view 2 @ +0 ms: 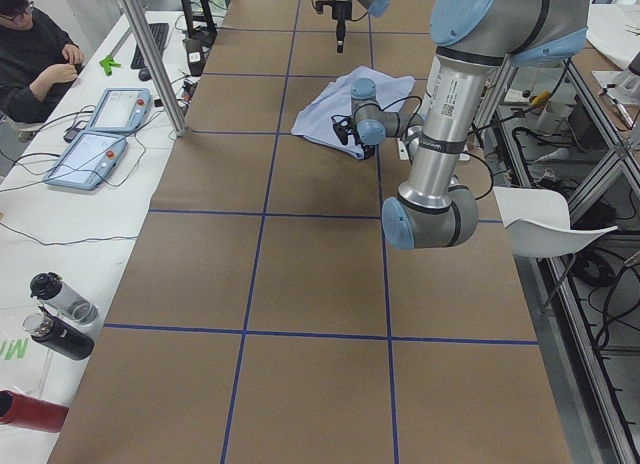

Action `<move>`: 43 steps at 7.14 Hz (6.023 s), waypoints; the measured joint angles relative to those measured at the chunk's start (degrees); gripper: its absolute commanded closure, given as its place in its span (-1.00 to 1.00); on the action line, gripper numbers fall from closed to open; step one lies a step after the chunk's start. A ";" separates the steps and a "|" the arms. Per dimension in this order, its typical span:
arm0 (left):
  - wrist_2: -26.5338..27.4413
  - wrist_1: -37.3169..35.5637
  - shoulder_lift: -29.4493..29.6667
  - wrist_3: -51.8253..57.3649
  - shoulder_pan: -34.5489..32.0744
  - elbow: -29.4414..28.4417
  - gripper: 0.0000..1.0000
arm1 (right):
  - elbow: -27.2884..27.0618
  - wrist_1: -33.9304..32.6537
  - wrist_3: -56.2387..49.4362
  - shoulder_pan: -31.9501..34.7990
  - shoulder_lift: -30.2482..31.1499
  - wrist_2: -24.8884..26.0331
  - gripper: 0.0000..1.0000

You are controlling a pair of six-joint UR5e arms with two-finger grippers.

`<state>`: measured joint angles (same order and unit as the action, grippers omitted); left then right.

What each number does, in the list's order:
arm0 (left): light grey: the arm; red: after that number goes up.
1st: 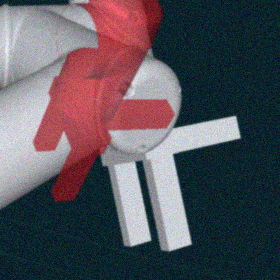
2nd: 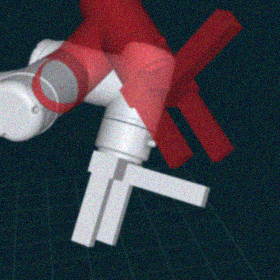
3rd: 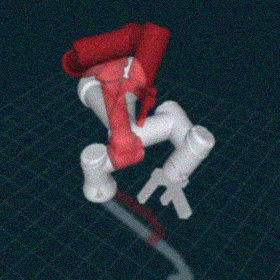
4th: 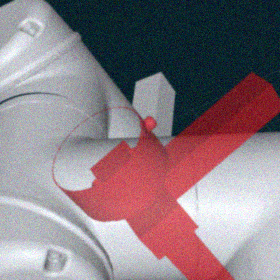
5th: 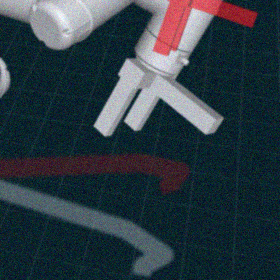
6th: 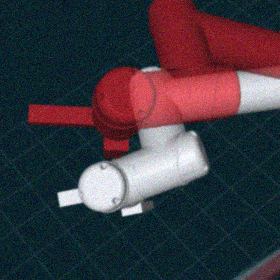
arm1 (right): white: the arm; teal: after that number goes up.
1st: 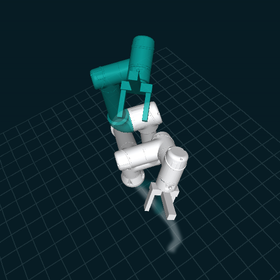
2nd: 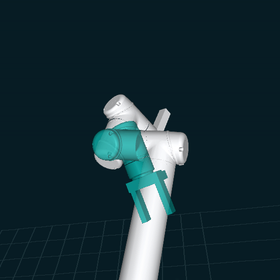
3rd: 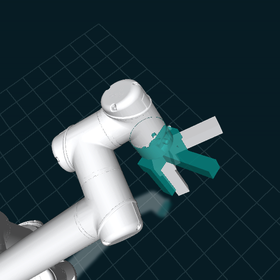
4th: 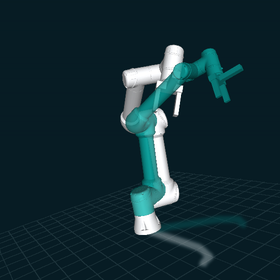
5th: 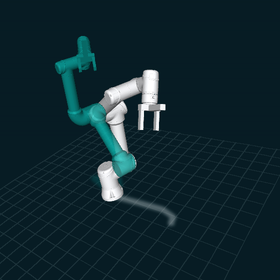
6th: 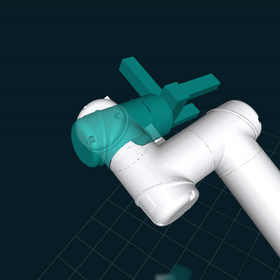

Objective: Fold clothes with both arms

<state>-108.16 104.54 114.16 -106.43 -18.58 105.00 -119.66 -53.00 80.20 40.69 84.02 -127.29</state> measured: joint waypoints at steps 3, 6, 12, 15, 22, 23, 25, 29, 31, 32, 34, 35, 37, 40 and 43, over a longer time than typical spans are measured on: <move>0.03 -0.11 -0.33 -0.01 0.03 -0.01 1.00 | 0.78 0.00 0.04 0.00 -0.16 0.03 -1.00; -0.35 -0.15 -0.42 -0.01 0.00 1.17 1.00 | 1.35 0.00 0.04 0.07 -0.04 0.03 -1.00; -0.30 1.27 7.32 7.05 -13.77 -7.36 1.00 | 2.23 0.08 -0.03 0.51 0.08 0.45 -1.00; 4.51 13.71 13.88 17.00 -20.07 -23.46 1.00 | 2.59 0.09 -0.01 0.91 -0.04 1.12 -1.00; 15.99 39.64 25.33 25.45 -23.70 -47.41 -0.66 | 3.02 0.09 -0.02 1.43 -0.01 4.12 -1.00; 16.09 39.92 25.45 25.47 -23.82 -47.66 -0.99 | 3.49 0.07 -0.04 1.31 -0.14 5.00 -1.00; 15.85 39.95 25.41 25.40 -24.83 -47.02 -1.00 | 5.97 -0.41 -0.19 1.07 -2.27 6.35 -1.00; 6.92 39.07 19.28 25.49 -26.89 -35.16 -1.00 | 19.69 -3.09 -2.10 0.10 -12.64 10.08 -1.00; 6.35 39.09 17.61 25.48 -26.89 -31.88 -1.00 | 22.24 -13.09 -5.98 -3.23 -18.16 13.89 -1.00; 6.29 39.18 17.42 25.48 -26.87 -31.57 -1.00 | 22.72 -18.56 -8.94 -5.73 -20.36 16.79 -1.00; 6.25 39.28 17.34 25.42 -26.86 -31.46 -1.00 | 23.14 -26.58 -13.73 -9.44 -22.29 20.55 -1.00; 6.23 39.27 17.33 25.28 -26.86 -31.41 -1.00 | 23.15 -29.78 -15.69 -10.29 -22.44 21.20 -1.00; 6.24 39.23 17.34 25.07 -26.86 -31.37 -1.00 | 23.11 -34.39 -18.82 -10.86 -22.47 21.58 -1.00; 6.21 39.22 17.35 24.96 -26.86 -31.31 -1.00 | 22.43 -40.22 -21.24 -10.59 -22.25 21.70 -1.00; 6.24 39.25 17.39 24.89 -26.86 -31.33 -1.00 | 19.43 -45.33 -23.53 -8.75 -20.59 21.74 -1.00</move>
<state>-101.92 143.79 131.55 -81.53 -45.44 73.67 -100.23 -98.33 56.68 31.95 63.43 -105.56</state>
